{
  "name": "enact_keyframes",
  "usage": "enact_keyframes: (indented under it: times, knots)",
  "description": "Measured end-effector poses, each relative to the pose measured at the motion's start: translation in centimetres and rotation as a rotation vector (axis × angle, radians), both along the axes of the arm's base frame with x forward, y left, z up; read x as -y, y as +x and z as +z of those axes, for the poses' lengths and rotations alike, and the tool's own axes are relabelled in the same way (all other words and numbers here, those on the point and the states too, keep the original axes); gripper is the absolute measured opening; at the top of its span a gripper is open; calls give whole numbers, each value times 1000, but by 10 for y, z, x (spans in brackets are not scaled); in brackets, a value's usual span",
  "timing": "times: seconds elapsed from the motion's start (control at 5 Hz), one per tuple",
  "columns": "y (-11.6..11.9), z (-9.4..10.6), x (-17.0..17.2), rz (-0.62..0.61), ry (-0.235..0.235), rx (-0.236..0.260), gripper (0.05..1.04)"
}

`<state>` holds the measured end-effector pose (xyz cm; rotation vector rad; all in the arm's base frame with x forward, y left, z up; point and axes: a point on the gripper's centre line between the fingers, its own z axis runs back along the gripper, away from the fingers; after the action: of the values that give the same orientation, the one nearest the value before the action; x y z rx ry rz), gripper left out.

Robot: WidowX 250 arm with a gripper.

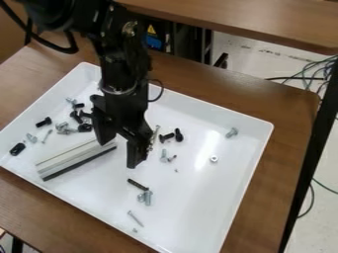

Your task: Sweep into pile

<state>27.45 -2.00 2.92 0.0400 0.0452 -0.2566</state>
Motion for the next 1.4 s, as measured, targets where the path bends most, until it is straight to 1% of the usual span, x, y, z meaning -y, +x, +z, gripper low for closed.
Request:
enact_keyframes:
  times: [0.2, 0.4, 0.6, 0.8, 1.0, 1.2, 1.4]
  knots:
    - [-5, -5, -1, 2, 2, -23, 999]
    - [-12, -9, -22, -70, 34, -62, 999]
    - [-20, -7, -43, -100, 93, -118, 999]
    - [-18, -2, -66, -89, 121, -121, 999]
    - [-12, -12, -84, -106, 115, -139, 999]
    - [-4, -22, -90, -133, 120, -121, 999]
    - [1, -37, -99, -129, 97, -123, 999]
